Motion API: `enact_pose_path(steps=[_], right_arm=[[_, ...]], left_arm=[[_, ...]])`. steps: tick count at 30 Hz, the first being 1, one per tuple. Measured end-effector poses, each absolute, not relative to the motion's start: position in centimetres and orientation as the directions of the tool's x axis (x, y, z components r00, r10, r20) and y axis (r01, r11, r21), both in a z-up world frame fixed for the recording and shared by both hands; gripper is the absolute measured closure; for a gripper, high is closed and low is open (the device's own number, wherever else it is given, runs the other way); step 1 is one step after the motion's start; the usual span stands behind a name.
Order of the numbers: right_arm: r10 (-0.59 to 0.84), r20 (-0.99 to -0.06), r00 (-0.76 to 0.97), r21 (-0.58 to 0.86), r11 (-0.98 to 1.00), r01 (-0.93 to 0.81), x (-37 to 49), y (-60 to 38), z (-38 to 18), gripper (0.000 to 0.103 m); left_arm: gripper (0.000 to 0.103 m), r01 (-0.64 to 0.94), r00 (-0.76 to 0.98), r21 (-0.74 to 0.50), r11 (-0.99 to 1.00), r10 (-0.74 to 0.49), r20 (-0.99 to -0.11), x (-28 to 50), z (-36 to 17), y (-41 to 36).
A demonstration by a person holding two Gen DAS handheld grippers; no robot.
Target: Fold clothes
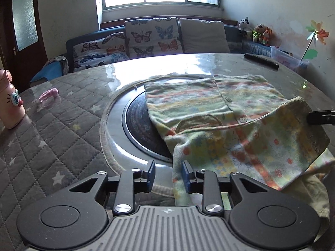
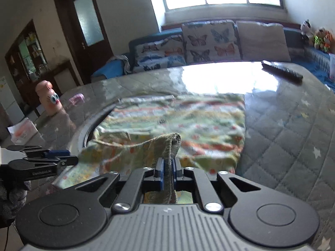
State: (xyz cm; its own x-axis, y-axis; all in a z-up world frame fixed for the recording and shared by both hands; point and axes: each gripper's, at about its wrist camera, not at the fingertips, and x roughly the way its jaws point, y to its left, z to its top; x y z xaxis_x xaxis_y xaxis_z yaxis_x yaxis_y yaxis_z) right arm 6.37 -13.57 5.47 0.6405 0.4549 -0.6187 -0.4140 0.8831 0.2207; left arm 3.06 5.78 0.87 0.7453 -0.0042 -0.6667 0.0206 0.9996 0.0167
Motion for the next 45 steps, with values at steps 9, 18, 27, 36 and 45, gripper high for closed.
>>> enact_pose_path(steps=[9, 18, 27, 36, 45], right_arm=[[0.412, -0.673, 0.615, 0.225, 0.905, -0.36, 7.4, -13.9, 3.1, 0.095], [0.375, -0.652, 0.659, 0.129, 0.911, -0.391, 7.9, -13.4, 4.0, 0.091], [0.437, -0.669, 0.601, 0.098, 0.854, -0.512, 9.8, -10.0, 2.0, 0.091], [0.461, -0.674, 0.577, 0.052, 0.809, -0.586, 7.0, -10.5, 2.7, 0.083], [0.459, -0.701, 0.546, 0.04, 0.789, -0.613, 3.9, -12.2, 1.4, 0.082]], left_arm=[[0.086, 0.079, 0.755, 0.024, 0.997, -0.044, -0.655, 6.3, 0.9, 4.4], [0.086, 0.068, 0.747, 0.038, 0.997, -0.026, -0.664, 7.0, 0.5, 4.7], [0.085, 0.109, 0.736, 0.067, 0.992, -0.035, -0.676, 7.1, -0.3, 3.5], [0.084, 0.153, 0.75, 0.075, 0.985, -0.066, -0.658, 4.0, 0.5, 3.5], [0.084, 0.212, 0.734, 0.137, 0.967, -0.065, -0.676, 0.7, -0.6, 2.7]])
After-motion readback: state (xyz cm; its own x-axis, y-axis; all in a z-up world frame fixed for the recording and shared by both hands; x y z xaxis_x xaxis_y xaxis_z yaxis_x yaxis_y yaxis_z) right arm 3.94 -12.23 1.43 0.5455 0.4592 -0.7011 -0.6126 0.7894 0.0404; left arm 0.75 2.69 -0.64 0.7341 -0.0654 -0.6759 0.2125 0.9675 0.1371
